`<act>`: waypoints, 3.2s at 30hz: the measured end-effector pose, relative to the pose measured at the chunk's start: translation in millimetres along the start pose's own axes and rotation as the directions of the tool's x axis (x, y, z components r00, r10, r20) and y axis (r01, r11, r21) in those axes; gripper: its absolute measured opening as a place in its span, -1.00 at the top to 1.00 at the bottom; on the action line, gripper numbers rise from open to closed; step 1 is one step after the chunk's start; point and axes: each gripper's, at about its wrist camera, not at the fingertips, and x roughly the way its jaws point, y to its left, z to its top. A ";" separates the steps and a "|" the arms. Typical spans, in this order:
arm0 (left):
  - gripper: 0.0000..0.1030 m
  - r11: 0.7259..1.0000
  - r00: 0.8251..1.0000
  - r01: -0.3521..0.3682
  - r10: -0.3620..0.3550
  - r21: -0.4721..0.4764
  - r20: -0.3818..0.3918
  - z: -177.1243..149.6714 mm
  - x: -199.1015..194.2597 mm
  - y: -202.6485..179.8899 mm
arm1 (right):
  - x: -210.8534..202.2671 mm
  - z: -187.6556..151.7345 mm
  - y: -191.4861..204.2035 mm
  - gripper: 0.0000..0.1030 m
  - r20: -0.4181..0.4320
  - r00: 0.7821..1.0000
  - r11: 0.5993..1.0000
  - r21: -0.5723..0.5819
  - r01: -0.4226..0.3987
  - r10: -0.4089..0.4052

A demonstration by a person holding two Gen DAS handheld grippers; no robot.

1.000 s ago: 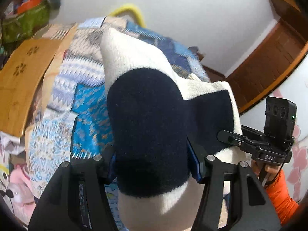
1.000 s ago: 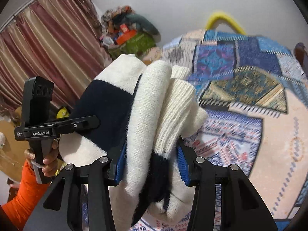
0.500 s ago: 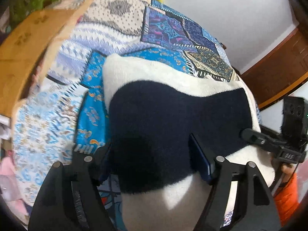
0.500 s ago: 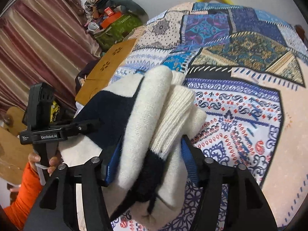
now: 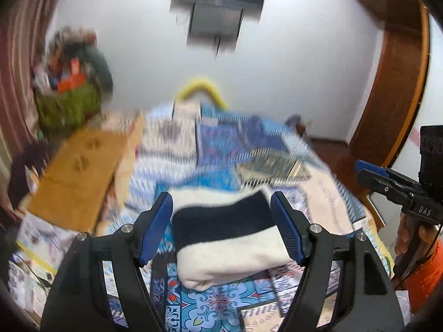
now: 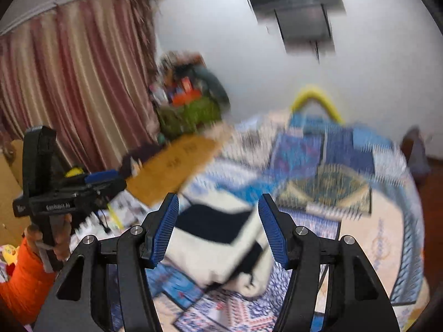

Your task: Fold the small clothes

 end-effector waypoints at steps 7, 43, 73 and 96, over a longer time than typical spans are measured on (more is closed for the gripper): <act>-0.40 0.997 0.973 -0.041 0.026 0.060 0.231 -8.0 -106.8 -46.6 | -87.8 3.9 64.1 -0.11 0.246 0.969 0.995 -0.104 0.010 0.015; -0.96 0.989 0.916 -0.139 0.113 0.040 0.385 -67.6 -166.9 -88.0 | -122.9 -47.0 108.6 -0.99 0.347 0.926 0.972 -0.124 0.200 -0.147; -0.99 0.992 0.921 -0.121 0.104 0.022 0.376 -67.3 -160.6 -82.6 | -124.8 -45.3 108.2 -0.99 0.329 0.931 0.973 -0.112 0.203 -0.156; -0.99 0.995 0.924 -0.095 0.083 0.015 0.373 -66.1 -162.0 -86.0 | -126.0 -43.2 107.0 -0.99 0.340 0.926 0.971 -0.110 0.211 -0.163</act>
